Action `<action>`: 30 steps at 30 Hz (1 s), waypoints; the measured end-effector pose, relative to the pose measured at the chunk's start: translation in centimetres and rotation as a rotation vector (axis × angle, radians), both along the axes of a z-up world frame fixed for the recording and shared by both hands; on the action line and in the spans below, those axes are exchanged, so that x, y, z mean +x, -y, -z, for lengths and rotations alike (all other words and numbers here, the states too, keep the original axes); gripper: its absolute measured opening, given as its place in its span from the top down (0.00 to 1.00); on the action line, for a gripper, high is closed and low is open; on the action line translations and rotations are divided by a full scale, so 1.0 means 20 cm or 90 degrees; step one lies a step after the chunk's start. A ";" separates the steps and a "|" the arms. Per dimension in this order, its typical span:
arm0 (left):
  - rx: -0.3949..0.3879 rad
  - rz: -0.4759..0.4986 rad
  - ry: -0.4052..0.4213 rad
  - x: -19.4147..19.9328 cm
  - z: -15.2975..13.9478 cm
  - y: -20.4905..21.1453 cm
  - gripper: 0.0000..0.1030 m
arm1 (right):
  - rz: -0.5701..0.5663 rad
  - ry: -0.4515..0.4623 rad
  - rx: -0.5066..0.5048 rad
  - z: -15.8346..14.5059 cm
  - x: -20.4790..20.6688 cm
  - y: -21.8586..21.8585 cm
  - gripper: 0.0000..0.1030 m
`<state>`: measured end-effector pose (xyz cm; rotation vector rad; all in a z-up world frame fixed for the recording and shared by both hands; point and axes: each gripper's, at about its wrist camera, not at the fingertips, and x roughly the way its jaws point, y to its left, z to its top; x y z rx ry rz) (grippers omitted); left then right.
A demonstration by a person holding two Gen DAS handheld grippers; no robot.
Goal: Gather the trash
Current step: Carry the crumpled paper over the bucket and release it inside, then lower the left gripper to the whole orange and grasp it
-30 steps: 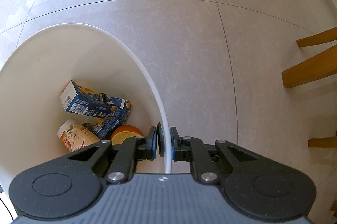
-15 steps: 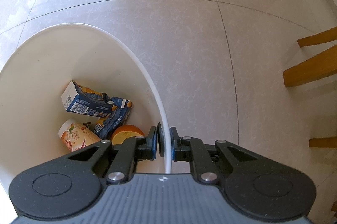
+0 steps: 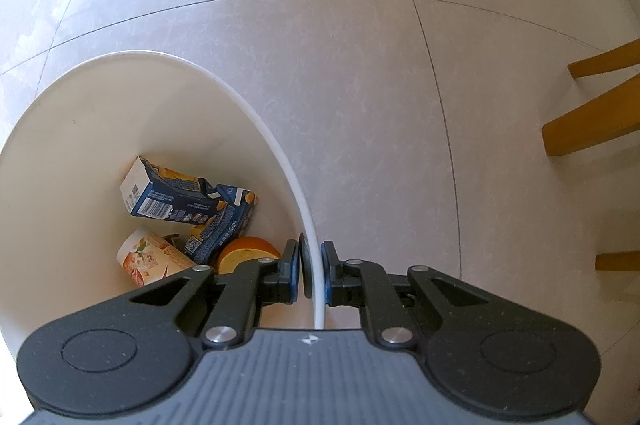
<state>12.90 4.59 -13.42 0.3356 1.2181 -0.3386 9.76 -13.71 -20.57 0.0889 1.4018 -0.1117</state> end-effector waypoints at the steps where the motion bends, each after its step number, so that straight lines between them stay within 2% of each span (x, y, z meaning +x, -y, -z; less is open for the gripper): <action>1: -0.005 0.017 -0.002 -0.01 0.00 0.06 0.55 | -0.002 0.000 -0.002 0.00 0.00 0.00 0.87; 7: -0.030 0.071 -0.022 -0.03 0.06 0.30 0.53 | -0.005 0.000 -0.007 0.00 0.00 -0.01 0.87; 9: -0.041 0.084 -0.014 -0.05 0.06 0.35 0.38 | -0.004 0.000 -0.004 0.00 0.00 -0.01 0.87; 10: -0.035 0.090 -0.013 -0.06 0.05 0.38 0.25 | -0.003 -0.001 -0.003 0.00 0.00 -0.01 0.87; 11: -0.027 0.098 -0.006 -0.07 0.05 0.40 0.20 | -0.004 -0.001 -0.004 0.00 0.00 -0.01 0.87; 14: -0.012 0.121 0.014 -0.08 0.03 0.43 0.20 | -0.007 0.000 -0.006 0.00 0.00 -0.01 0.87; 21: -0.017 0.066 0.005 -0.01 0.04 0.29 0.19 | -0.007 0.001 -0.008 0.00 0.00 -0.01 0.87; 25: -0.016 0.019 0.008 0.02 0.08 0.13 0.19 | -0.006 0.000 -0.008 0.00 0.00 -0.02 0.87; 30: -0.006 -0.066 0.000 0.07 0.19 -0.12 0.19 | -0.008 0.001 -0.011 0.01 0.00 -0.02 0.87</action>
